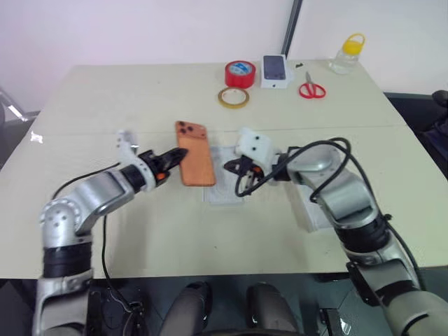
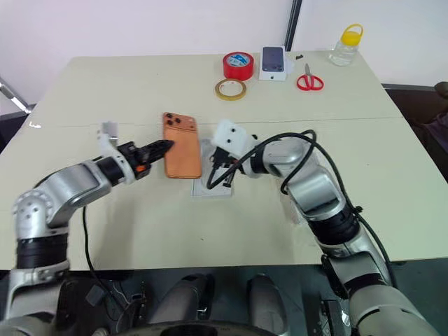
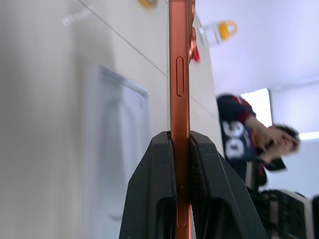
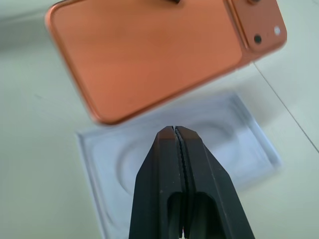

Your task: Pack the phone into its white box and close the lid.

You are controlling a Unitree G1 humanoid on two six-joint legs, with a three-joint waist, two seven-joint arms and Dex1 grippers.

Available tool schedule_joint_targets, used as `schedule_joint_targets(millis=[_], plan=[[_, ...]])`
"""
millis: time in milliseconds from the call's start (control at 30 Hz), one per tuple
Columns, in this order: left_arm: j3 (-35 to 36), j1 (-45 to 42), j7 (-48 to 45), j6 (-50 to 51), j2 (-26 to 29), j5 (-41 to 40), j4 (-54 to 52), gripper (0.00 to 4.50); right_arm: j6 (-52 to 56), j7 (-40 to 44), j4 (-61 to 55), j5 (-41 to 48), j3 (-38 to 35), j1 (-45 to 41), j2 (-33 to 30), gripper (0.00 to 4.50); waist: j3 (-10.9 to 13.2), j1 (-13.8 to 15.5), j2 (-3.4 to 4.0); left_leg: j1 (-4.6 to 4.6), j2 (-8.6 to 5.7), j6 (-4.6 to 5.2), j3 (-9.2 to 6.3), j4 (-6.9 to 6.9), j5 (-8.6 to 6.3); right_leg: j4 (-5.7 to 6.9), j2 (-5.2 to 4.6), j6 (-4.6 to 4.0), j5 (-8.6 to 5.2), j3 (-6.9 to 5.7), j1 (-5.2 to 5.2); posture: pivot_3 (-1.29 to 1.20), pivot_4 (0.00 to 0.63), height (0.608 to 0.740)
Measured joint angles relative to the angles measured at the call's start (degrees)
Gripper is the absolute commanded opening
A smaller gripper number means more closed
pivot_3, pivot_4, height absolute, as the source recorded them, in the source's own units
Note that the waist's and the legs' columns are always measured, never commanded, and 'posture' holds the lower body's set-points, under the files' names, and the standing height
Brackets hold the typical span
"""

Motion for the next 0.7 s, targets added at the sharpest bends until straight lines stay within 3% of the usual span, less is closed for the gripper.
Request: schedule_joint_targets(millis=[233,700], plan=[[-5.6,-4.5,-4.6,1.3,-4.1,8.9,8.9,0.05,0.5,-2.8,-0.4,1.0,-0.8,3.2,-3.5,0.00,0.0,-0.3,-0.04,-0.01,0.00,-0.04,0.00,0.01,0.04,0.04,0.01,0.00,0.00,0.01,-0.02,0.00,0.150,0.740],[-4.8,-5.0,-8.5,3.1,-8.6,17.0,12.6,0.05,0.6,-4.9,-1.8,3.4,-1.3,5.6,-7.3,0.00,0.1,-0.2,-0.11,-0.08,0.00,-0.04,-0.01,0.06,0.04,0.03,0.00,0.00,0.00,0.00,-0.04,0.00,0.150,0.740]])
